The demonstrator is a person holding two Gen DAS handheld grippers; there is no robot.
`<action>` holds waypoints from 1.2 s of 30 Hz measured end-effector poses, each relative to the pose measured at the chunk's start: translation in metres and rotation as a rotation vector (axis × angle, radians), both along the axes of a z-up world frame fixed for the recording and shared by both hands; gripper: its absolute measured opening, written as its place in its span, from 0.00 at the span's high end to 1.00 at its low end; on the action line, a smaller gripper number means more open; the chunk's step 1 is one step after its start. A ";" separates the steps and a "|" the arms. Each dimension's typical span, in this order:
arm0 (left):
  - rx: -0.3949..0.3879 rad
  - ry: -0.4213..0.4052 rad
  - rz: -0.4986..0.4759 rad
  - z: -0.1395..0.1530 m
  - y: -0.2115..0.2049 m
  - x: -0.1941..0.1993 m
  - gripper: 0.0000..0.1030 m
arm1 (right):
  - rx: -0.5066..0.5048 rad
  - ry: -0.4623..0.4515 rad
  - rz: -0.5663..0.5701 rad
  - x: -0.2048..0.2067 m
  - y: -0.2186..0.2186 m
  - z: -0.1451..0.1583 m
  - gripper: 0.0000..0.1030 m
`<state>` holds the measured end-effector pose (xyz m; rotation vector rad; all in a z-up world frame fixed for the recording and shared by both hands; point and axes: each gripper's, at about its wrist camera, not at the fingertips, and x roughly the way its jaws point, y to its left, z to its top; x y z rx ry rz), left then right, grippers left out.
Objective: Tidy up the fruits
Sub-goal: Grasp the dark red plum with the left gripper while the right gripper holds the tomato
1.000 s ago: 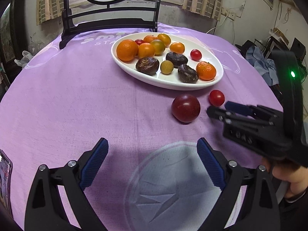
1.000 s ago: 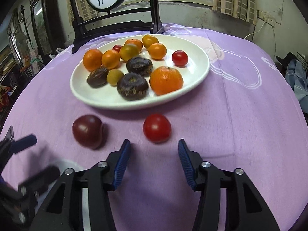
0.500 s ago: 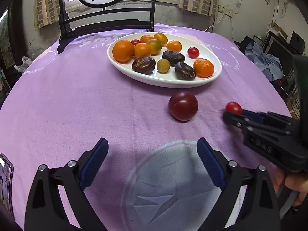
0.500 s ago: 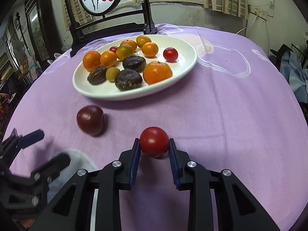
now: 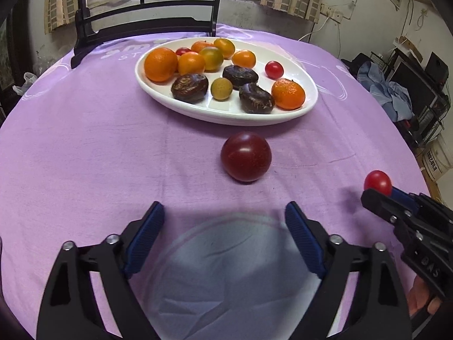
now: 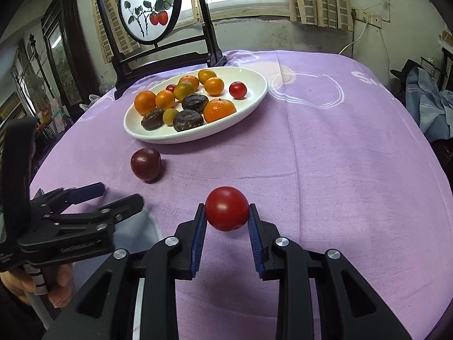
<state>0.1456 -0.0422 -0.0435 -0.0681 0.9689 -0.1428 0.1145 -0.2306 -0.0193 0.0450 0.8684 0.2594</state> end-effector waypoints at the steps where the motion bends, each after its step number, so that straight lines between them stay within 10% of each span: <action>1: 0.005 0.007 0.001 -0.002 -0.003 0.004 0.23 | -0.004 -0.011 0.002 0.000 -0.001 0.002 0.71; 10: 0.055 -0.017 -0.010 -0.002 -0.021 0.029 0.33 | 0.013 -0.047 -0.002 -0.003 -0.008 0.012 0.71; 15: 0.059 -0.036 -0.028 0.002 -0.020 0.032 0.62 | 0.004 -0.045 0.002 -0.003 -0.007 0.011 0.71; 28: 0.027 -0.129 -0.086 0.058 0.000 -0.007 0.62 | 0.049 -0.053 0.033 -0.001 0.001 0.019 0.71; 36: 0.017 -0.141 -0.041 0.075 0.012 0.045 0.62 | 0.028 -0.113 0.101 0.045 0.043 0.043 0.71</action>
